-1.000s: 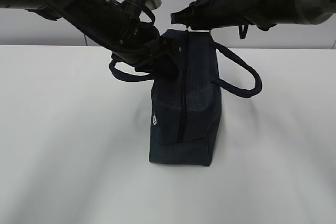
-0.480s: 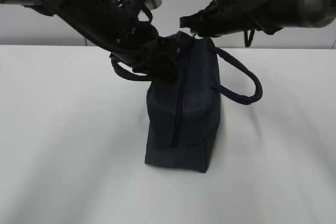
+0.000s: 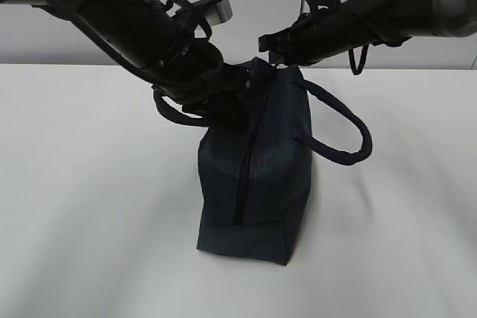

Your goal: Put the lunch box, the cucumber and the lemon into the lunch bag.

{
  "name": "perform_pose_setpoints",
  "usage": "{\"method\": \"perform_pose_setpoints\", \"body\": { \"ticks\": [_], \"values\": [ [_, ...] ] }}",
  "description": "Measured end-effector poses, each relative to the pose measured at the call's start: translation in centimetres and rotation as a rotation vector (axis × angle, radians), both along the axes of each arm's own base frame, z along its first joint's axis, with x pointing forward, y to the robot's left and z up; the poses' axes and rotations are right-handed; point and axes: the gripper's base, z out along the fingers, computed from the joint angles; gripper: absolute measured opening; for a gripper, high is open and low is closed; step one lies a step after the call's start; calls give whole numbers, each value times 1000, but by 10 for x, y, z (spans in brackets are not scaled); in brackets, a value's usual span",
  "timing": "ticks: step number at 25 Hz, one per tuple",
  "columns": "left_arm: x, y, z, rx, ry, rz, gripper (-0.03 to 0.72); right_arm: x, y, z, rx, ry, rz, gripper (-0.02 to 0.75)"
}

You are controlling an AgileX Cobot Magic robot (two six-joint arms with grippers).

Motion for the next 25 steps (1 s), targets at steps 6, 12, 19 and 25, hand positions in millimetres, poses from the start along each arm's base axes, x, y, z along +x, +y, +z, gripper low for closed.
{"method": "perform_pose_setpoints", "body": {
  "ticks": [6,12,19,25],
  "values": [
    [-2,0,0,5,22,-12,143,0,-7,2,2,11,-2,0],
    [1,-4,19,-18,-1,-37,337,-2,-9,10,3,13,13,0],
    [17,5,61,-44,-48,-37,352,-4,-8,9,0,29,29,0],
    [29,7,63,16,-33,-55,353,-4,-8,9,0,30,30,0]
  ]
}}
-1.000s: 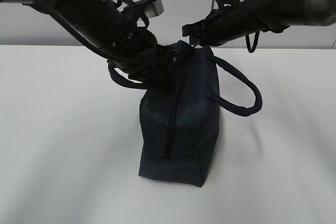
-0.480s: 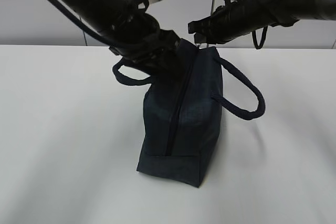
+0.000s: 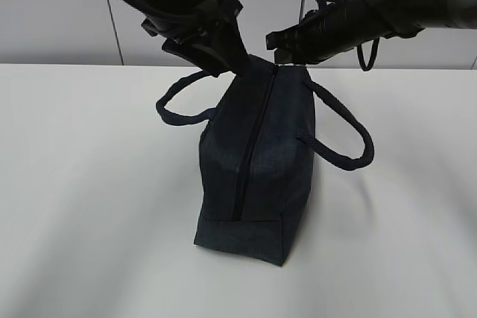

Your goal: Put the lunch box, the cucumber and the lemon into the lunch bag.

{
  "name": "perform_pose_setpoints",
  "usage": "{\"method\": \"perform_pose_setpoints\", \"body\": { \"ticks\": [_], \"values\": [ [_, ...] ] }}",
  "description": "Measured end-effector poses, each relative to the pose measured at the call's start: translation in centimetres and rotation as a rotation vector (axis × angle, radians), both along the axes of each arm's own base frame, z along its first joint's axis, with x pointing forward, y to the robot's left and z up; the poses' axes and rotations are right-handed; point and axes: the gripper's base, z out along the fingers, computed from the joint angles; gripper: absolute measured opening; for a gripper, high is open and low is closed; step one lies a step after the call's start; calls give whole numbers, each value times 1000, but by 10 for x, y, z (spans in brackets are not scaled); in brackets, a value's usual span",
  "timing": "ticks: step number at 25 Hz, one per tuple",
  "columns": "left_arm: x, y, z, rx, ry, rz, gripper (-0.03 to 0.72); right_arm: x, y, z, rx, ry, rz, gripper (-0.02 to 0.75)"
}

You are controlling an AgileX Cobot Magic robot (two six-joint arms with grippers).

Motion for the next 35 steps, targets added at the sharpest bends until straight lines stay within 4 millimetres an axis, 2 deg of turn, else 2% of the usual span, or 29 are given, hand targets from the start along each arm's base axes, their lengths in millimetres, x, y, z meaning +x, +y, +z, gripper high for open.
{"method": "perform_pose_setpoints", "body": {
  "ticks": [5,10,19,22,29,35],
  "values": [
    [14,-5,-7,48,16,-11,353,0,0,0,0,2,2,0],
    [26,-8,-6,65,-18,6,353,-1,0,0,-1,6,6,0],
    [37,-14,-32,88,34,19,347,-1,1,-1,0,14,13,0],
    [38,-14,-35,91,40,20,285,-1,1,-1,0,16,14,0],
    [40,-16,-45,99,61,20,23,-2,1,-1,1,18,15,0],
    [40,-16,-45,98,60,18,-3,-2,1,-1,1,19,16,0]
  ]
}}
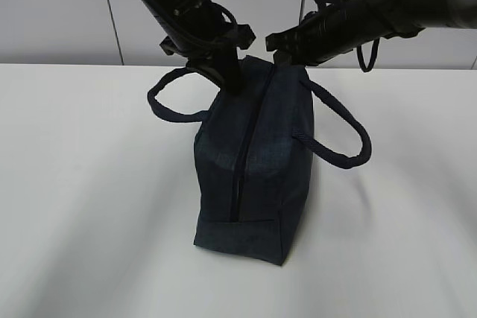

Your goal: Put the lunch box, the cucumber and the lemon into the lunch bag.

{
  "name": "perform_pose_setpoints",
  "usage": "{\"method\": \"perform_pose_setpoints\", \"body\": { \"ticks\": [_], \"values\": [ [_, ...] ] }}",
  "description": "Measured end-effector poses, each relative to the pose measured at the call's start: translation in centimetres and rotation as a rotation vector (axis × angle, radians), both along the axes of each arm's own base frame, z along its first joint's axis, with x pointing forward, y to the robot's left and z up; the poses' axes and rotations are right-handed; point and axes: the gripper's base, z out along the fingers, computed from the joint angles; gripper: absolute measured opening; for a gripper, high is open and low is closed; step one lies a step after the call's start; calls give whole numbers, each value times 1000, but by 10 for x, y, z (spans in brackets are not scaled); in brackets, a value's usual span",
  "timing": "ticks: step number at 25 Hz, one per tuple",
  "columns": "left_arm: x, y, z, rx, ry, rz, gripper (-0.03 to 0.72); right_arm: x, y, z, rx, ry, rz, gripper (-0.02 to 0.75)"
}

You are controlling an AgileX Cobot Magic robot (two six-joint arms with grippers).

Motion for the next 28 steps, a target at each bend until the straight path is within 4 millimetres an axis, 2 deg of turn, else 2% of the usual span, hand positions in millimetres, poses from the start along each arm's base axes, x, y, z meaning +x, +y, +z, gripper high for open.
{"method": "perform_pose_setpoints", "body": {
  "ticks": [11,15,28],
  "values": [
    [-4,-6,2,-1,-11,-25,-3,2,-1,0,-10,-19,-13,0],
    [-7,-11,3,-1,-25,-37,-3,3,-1,-9,-12,0,-15,0],
    [-7,-11,3,4,-33,-44,-4,10,-1,-34,2,51,-38,0]
  ]
}}
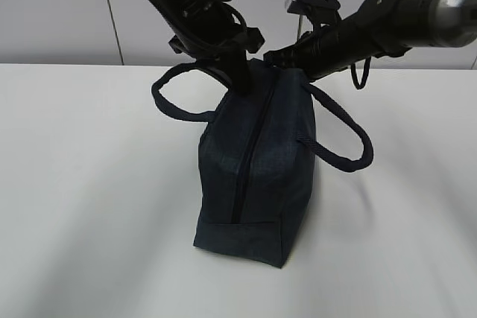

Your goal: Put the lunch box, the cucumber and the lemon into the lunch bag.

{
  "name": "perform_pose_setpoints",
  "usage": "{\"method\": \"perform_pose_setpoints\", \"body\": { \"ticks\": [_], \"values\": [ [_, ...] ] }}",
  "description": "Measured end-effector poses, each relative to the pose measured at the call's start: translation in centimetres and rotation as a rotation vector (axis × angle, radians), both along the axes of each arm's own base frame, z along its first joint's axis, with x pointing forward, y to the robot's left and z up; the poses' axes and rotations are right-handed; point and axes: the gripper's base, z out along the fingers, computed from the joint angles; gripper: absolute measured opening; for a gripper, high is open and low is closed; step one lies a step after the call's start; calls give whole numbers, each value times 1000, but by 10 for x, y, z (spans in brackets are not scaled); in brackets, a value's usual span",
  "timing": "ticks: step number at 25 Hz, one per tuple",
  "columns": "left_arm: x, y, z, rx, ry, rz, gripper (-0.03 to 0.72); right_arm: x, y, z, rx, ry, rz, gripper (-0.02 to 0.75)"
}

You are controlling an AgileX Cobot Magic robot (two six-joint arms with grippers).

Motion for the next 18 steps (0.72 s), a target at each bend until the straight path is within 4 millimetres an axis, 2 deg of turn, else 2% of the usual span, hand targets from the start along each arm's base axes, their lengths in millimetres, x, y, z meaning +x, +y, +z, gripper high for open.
{"method": "perform_pose_setpoints", "body": {
  "ticks": [5,18],
  "values": [
    [0,0,0,2,-1,0,-4,2,-5,-11,20,46,-21,0],
    [0,1,-1,12,-4,-5,-4,2,-5,-19,57,88,-29,0]
  ]
}}
